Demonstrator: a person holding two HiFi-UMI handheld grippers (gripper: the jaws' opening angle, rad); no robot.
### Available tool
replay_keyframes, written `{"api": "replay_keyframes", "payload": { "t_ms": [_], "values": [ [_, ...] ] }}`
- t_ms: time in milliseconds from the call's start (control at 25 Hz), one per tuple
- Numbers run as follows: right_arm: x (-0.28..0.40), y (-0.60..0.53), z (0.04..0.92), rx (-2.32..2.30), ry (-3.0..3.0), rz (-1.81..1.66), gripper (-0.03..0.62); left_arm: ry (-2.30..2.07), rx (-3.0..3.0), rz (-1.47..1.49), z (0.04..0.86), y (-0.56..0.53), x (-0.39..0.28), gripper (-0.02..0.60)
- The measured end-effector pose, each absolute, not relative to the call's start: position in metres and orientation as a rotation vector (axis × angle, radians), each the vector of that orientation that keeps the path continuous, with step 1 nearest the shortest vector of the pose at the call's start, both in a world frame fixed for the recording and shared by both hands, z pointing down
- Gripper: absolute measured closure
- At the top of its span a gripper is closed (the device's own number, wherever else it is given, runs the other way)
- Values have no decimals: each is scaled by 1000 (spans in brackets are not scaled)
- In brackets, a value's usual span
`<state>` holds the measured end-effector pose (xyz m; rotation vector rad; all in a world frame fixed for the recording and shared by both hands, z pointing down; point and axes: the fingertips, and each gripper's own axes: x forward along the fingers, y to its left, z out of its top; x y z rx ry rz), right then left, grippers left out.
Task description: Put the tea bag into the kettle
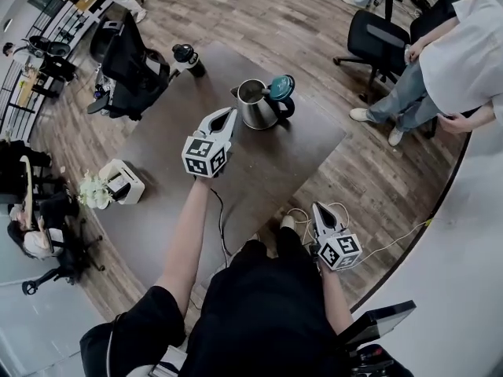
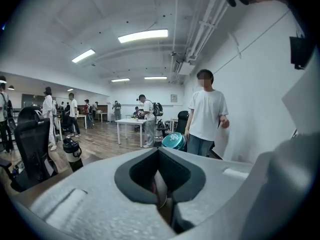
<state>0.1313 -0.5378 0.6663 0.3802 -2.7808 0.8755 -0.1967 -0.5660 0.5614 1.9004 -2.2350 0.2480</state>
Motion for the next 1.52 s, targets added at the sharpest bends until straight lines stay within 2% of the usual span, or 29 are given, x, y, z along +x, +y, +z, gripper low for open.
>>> {"api": "replay_keyframes", "payload": {
  "t_ms": [280,520,800,1160,1520],
  "values": [
    [82,-518,648,167,-2825,812,588,-2331,1826,197,553,-463,-174,577],
    [38,-475,644,-82,-2791,751,588,-2238,1695,220,611,-378,-131,577],
    [-6,-402,619,-304,-2802,545,588,-2281,1562,94,634,-280,-104,577],
    [-49,-250,592,-665,-2751,437,588,-2470,1586,-27,583,-149,-86,577],
    [-45,-92,593,-739,-2716,380,589,-2458,1590,-109,592,-9,-41,577]
  ]
}}
